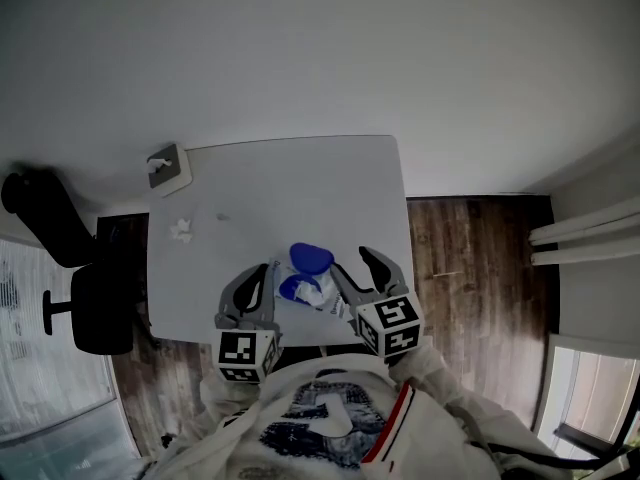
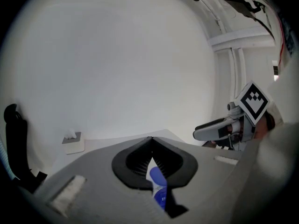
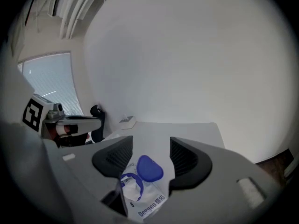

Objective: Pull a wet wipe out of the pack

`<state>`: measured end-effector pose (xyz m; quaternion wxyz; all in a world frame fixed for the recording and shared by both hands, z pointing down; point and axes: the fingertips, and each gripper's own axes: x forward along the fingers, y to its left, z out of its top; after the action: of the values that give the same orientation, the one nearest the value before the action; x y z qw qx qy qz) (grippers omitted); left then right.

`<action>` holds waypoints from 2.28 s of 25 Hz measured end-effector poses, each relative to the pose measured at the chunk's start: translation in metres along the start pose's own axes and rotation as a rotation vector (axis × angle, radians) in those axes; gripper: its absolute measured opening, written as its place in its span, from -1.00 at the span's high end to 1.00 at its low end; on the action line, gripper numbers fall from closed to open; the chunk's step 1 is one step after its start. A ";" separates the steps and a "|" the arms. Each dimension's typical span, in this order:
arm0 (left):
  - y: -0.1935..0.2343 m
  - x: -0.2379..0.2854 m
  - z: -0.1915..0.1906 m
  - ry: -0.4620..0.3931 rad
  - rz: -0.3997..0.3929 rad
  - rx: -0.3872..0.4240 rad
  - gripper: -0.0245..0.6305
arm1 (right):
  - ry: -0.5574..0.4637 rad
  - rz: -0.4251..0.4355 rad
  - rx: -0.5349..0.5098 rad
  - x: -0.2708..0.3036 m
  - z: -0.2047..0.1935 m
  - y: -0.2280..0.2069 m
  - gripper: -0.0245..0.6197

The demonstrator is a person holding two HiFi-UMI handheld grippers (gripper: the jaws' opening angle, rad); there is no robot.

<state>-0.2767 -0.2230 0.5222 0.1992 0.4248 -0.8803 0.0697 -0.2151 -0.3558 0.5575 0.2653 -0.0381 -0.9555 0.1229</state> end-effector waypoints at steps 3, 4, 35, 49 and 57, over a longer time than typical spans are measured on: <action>0.001 0.001 -0.001 0.002 0.001 -0.001 0.91 | 0.042 0.025 0.005 0.004 -0.010 0.006 0.15; 0.001 0.001 0.000 0.001 0.000 -0.001 0.91 | 0.051 0.030 0.006 0.005 -0.013 0.008 0.13; 0.012 -0.005 -0.018 0.030 0.002 -0.096 0.91 | 0.423 0.167 -0.070 0.045 -0.129 0.064 0.01; 0.036 -0.021 -0.030 0.058 0.044 -0.113 0.91 | 0.511 0.176 -0.080 0.060 -0.161 0.074 0.14; 0.038 -0.032 -0.043 0.081 0.065 -0.145 0.91 | 0.538 0.166 -0.053 0.061 -0.176 0.075 0.22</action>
<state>-0.2762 -0.1635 0.5507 0.2623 0.3773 -0.8877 0.0295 -0.1764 -0.2366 0.7144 0.4974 -0.1546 -0.8472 0.1047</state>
